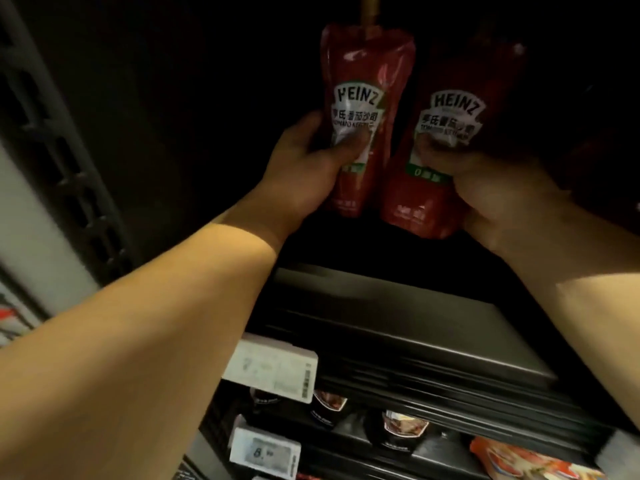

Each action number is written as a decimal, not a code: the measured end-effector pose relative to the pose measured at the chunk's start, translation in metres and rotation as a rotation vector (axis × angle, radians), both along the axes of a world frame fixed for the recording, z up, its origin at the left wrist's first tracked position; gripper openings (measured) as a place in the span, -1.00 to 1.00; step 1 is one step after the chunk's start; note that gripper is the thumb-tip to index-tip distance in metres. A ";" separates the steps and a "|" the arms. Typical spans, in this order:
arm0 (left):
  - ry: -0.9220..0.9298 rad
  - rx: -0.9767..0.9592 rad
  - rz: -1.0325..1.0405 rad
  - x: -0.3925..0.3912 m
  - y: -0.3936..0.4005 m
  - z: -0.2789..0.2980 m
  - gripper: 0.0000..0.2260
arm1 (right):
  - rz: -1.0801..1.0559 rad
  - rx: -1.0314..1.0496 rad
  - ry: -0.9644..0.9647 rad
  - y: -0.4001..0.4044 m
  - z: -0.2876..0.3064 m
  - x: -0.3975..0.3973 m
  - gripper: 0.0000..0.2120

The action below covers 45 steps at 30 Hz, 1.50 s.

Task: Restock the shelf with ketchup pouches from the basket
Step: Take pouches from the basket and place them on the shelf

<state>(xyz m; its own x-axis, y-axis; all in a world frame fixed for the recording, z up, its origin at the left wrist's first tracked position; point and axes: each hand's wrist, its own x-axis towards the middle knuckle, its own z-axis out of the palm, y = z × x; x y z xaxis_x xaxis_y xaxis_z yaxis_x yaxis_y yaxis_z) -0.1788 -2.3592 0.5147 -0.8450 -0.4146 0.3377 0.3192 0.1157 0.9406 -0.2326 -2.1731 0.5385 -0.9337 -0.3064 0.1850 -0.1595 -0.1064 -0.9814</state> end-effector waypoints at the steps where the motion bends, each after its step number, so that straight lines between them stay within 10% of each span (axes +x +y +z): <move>1: 0.004 -0.012 0.032 -0.001 0.000 -0.001 -0.64 | -0.022 0.015 0.057 -0.008 -0.001 -0.007 -0.73; 6: 0.061 0.054 0.157 -0.005 0.000 -0.002 -0.64 | -0.121 0.131 0.314 -0.025 -0.025 -0.038 -0.66; 14: -0.105 -0.354 0.322 -0.039 -0.001 0.004 -0.60 | -0.355 0.282 0.367 -0.006 -0.038 -0.061 -0.50; 20: -0.067 -0.204 0.418 -0.091 -0.002 0.001 -0.61 | -0.606 0.364 0.447 -0.001 -0.040 -0.066 -0.50; 30: -0.155 -0.327 0.432 -0.098 -0.021 0.002 -0.61 | -0.429 0.627 0.285 -0.056 -0.018 -0.087 -0.41; 45: -0.206 -0.604 0.558 -0.097 -0.013 -0.001 -0.06 | -0.531 0.689 0.474 -0.056 -0.024 -0.078 -0.62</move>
<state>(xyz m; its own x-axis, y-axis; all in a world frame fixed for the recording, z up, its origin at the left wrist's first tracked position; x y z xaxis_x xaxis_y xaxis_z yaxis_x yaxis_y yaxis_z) -0.2758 -2.3726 0.5135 -0.6389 -0.5869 0.4974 -0.1048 0.7069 0.6995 -0.3105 -2.2294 0.5149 -0.8564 -0.0509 0.5138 -0.4139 0.6627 -0.6242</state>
